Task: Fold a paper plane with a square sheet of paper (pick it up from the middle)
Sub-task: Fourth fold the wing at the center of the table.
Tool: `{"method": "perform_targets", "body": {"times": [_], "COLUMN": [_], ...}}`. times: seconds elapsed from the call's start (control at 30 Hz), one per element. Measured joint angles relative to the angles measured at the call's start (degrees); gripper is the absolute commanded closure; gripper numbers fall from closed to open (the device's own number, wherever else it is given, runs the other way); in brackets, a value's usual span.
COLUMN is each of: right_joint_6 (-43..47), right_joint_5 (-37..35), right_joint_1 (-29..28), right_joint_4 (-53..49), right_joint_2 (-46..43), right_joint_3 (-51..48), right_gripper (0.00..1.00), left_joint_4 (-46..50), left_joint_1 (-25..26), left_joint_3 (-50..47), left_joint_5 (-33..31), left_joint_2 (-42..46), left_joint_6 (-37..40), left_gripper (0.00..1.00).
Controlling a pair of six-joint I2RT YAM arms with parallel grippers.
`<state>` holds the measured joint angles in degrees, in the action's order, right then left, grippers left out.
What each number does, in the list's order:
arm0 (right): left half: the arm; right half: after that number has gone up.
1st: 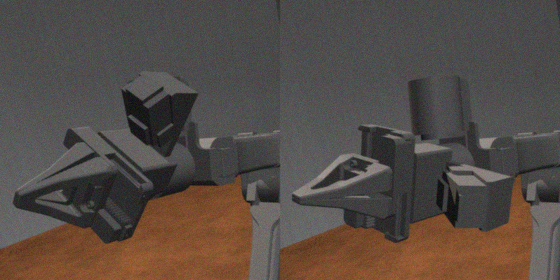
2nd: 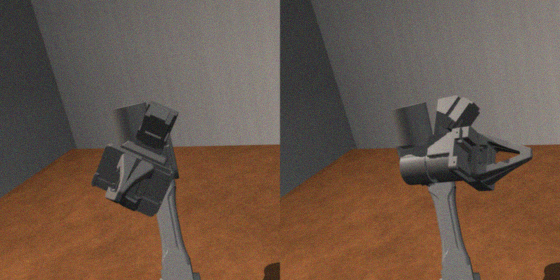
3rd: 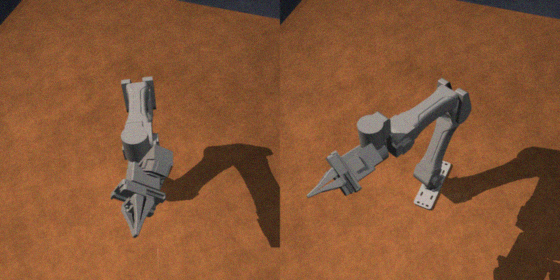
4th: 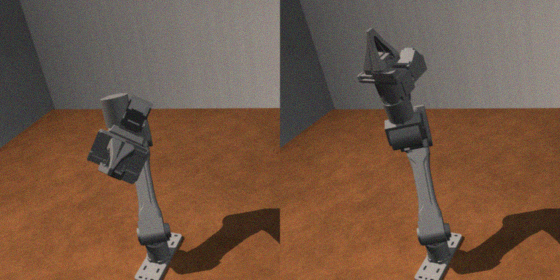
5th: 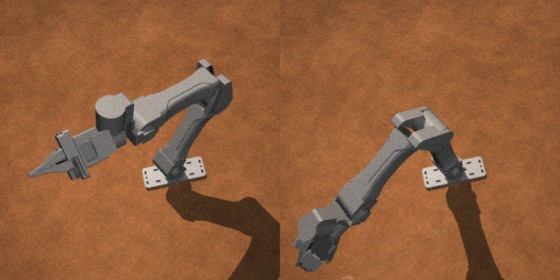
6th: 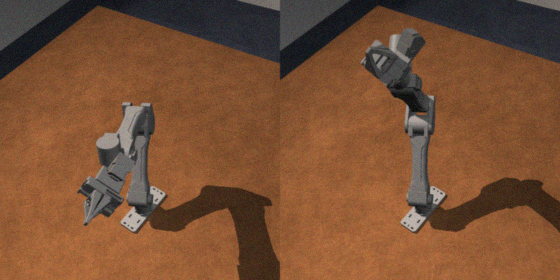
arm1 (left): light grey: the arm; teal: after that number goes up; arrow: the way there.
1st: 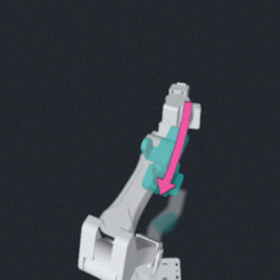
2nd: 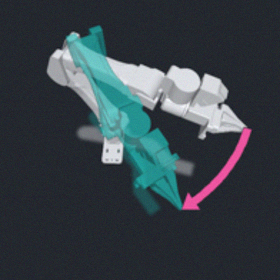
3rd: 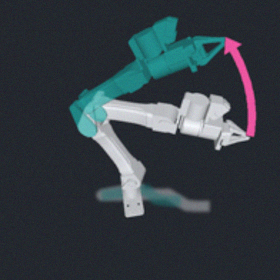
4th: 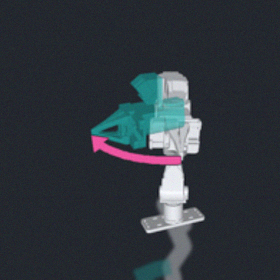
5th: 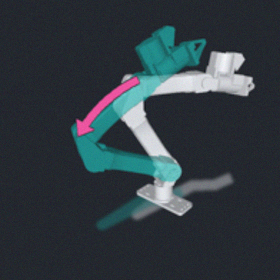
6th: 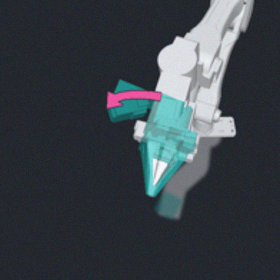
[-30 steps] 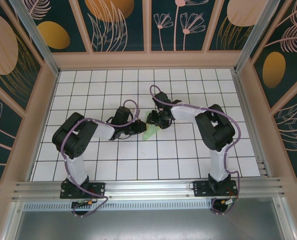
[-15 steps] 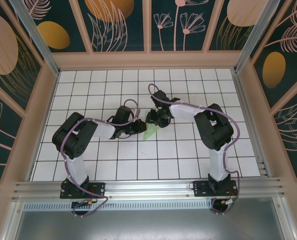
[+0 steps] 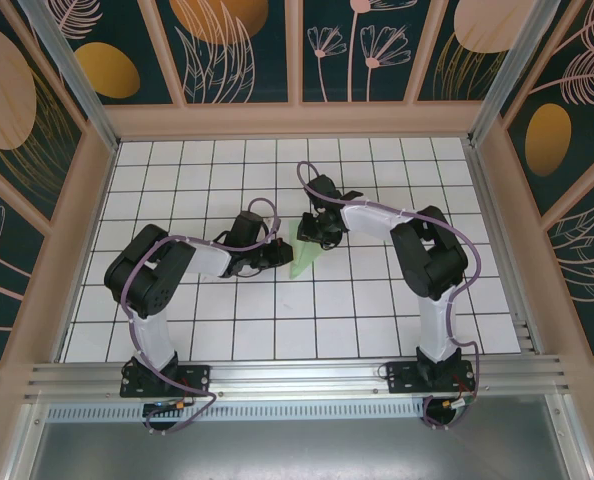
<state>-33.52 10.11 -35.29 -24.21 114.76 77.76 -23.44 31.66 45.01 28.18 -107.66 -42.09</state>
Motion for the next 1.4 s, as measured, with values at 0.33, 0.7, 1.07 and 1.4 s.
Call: {"method": "perform_targets", "body": {"times": [0.33, 0.7, 1.07, 1.4], "right_joint_6": [3.1, 3.2, 1.4, 0.2], "right_joint_5": [2.0, 2.6, 2.0, 1.7], "right_joint_1": [0.2, 0.4, 0.4, 0.0], "right_joint_4": [1.9, 2.6, 2.8, 2.8], "right_joint_2": [-0.1, -0.1, 0.3, 0.7], "right_joint_3": [-1.8, -2.8, -2.9, -2.4], "right_gripper": [0.76, 0.67, 0.64, 0.58], "left_joint_4": [0.2, 1.2, 3.1, 2.0], "left_joint_1": [0.0, 0.0, -0.3, -0.4], "left_joint_3": [0.2, 0.5, 0.2, 0.1], "left_joint_5": [0.0, -0.2, -5.1, -3.7], "left_joint_2": [0.0, 0.0, 6.1, 6.5], "left_joint_6": [0.0, 0.0, -0.5, -1.1], "left_gripper": [0.87, 0.87, 0.84, 0.84]}}
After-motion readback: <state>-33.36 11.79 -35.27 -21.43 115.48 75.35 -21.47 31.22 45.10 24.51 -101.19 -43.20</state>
